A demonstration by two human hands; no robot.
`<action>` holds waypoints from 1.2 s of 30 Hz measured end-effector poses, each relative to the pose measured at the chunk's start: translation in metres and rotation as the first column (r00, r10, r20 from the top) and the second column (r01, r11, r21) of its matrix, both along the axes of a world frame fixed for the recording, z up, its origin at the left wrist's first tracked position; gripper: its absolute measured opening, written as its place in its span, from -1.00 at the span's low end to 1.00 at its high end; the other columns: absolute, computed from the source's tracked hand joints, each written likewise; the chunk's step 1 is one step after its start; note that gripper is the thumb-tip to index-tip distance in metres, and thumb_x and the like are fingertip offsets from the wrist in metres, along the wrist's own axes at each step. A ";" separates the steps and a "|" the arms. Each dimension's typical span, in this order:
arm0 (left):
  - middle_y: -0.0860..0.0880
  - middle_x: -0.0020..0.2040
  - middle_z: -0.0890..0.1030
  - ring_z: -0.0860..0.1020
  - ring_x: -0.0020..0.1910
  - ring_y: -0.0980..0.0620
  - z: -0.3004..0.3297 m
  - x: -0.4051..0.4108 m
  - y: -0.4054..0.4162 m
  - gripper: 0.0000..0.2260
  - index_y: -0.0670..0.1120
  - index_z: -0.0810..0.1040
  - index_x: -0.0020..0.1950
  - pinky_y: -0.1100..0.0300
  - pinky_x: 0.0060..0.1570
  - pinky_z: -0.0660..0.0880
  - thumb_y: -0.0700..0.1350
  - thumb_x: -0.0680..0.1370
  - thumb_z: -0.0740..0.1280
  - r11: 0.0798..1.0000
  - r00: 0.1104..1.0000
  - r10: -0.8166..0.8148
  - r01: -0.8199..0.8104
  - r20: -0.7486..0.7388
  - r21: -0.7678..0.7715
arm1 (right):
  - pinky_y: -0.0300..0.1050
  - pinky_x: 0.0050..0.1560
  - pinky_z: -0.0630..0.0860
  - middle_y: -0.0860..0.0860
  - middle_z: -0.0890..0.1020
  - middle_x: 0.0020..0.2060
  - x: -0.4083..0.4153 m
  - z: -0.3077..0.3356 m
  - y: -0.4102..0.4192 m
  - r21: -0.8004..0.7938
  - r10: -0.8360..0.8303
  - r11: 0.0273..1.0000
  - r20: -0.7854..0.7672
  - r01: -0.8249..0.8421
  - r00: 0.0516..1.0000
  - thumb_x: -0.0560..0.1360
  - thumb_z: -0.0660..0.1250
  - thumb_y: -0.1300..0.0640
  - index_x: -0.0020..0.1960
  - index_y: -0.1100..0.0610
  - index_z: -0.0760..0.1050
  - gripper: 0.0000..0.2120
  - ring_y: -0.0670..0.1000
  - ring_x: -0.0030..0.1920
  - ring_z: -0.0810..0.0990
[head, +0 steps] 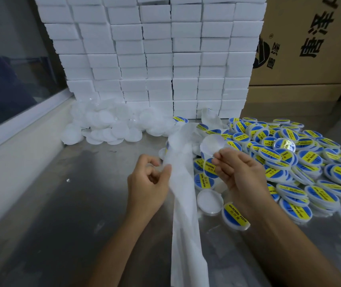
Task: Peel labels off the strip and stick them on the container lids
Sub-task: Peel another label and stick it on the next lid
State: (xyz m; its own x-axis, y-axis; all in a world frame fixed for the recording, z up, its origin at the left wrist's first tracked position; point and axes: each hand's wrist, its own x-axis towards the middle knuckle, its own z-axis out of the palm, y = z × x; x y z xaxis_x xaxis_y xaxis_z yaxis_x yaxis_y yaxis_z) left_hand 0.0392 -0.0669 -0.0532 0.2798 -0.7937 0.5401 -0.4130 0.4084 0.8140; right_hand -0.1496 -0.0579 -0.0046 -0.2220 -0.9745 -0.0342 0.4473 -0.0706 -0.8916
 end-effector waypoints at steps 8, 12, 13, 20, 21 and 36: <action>-0.03 0.11 0.56 0.52 0.11 -0.09 0.002 0.040 -0.072 -0.77 -0.03 0.52 0.17 0.01 0.08 0.47 -0.13 0.52 0.30 0.901 0.900 0.236 -0.344 0.366 0.265 | -0.19 -0.09 0.63 0.08 0.72 -0.22 0.003 0.003 0.006 -0.243 -0.154 0.966 -0.280 0.085 0.948 0.45 0.43 0.33 -0.12 0.17 0.68 -0.90 0.05 -0.14 0.72; -0.05 0.51 0.24 0.32 0.39 -0.16 0.002 0.060 -0.114 -0.49 -0.06 0.20 0.53 -0.09 0.28 0.35 -0.07 0.59 0.20 0.860 0.715 0.056 -0.389 0.697 0.330 | -0.35 -0.17 0.56 -0.04 0.72 -0.22 0.005 0.001 0.004 -0.310 -0.199 0.947 -0.377 0.079 0.904 0.44 0.46 0.32 -0.05 0.16 0.68 -0.87 -0.10 -0.18 0.70; -0.04 0.54 0.20 0.29 0.41 -0.16 0.002 0.063 -0.121 -0.49 -0.06 0.16 0.55 -0.09 0.29 0.34 -0.07 0.60 0.17 0.847 0.698 0.021 -0.392 0.716 0.357 | -0.37 -0.18 0.56 -0.06 0.72 -0.22 0.005 0.001 0.005 -0.323 -0.204 0.944 -0.390 0.074 0.898 0.44 0.45 0.31 -0.04 0.15 0.68 -0.87 -0.12 -0.18 0.70; -0.12 0.37 0.40 0.43 0.30 -0.19 0.003 0.070 -0.145 -0.61 -0.12 0.40 0.42 -0.03 0.18 0.40 -0.09 0.59 0.20 0.830 0.729 0.086 -0.430 0.679 0.356 | -0.24 -0.15 0.61 0.01 0.71 -0.24 0.002 -0.003 0.002 -0.336 -0.238 0.936 -0.399 0.101 0.885 0.45 0.46 0.26 -0.11 0.10 0.68 -0.92 -0.01 -0.19 0.69; -0.13 0.37 0.42 0.44 0.29 -0.19 0.004 0.070 -0.146 -0.61 -0.12 0.42 0.41 -0.03 0.18 0.40 -0.09 0.58 0.24 0.832 0.750 0.118 -0.433 0.650 0.348 | -0.23 -0.14 0.62 0.02 0.71 -0.24 0.002 -0.003 0.002 -0.338 -0.240 0.936 -0.397 0.102 0.886 0.45 0.45 0.26 -0.11 0.11 0.67 -0.92 0.00 -0.20 0.69; -0.08 0.04 0.64 0.59 0.00 -0.13 0.004 0.075 -0.149 -0.74 -0.10 0.60 0.00 0.14 -0.03 0.50 0.01 0.42 0.52 0.822 0.874 0.277 -0.431 0.400 0.372 | -0.32 -0.17 0.58 -0.05 0.71 -0.23 0.001 -0.013 -0.006 -0.368 -0.243 0.927 -0.456 0.067 0.857 0.44 0.46 0.27 -0.06 0.03 0.65 -0.83 -0.11 -0.20 0.68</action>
State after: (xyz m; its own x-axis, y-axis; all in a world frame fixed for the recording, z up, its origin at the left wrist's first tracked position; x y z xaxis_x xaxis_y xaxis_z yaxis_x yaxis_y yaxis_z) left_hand 0.1140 -0.2155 -0.0488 0.4642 -0.8439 0.2689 -0.7210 -0.1837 0.6682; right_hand -0.1487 -0.0637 -0.0174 -0.2728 -0.8596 0.4321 -0.0778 -0.4279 -0.9005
